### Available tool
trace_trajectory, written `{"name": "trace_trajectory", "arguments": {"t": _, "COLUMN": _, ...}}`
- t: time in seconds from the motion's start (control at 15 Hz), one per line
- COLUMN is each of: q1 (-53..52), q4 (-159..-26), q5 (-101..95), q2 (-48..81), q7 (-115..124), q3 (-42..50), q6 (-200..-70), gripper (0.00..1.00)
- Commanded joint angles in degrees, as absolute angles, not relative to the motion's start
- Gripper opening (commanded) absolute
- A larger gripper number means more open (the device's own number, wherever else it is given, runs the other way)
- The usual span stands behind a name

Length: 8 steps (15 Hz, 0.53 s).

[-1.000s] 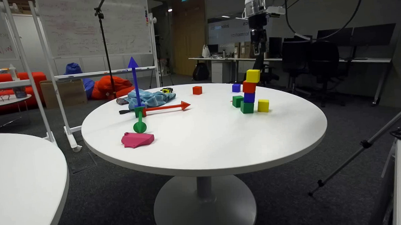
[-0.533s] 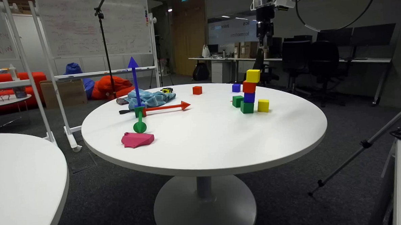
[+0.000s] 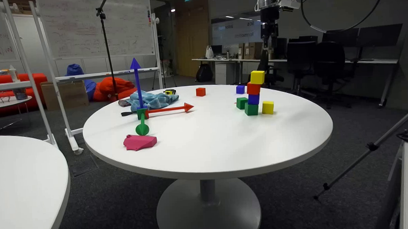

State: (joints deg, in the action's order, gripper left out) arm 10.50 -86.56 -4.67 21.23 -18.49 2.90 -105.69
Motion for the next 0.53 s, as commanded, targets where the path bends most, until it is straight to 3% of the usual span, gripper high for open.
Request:
{"name": "trace_trajectory", "arguments": {"t": 0.0, "q1": 10.13, "q4": -86.38, "q5": -4.49, "q2": 21.27, "q7": -18.62, "q3": 3.36, "q6": -105.52, "gripper": 1.00}}
{"name": "trace_trajectory", "arguments": {"t": 0.47, "q1": 12.71, "q4": -91.63, "q5": -0.17, "q2": 22.66, "q7": -20.04, "q3": 3.72, "q6": -113.00, "gripper": 1.00}}
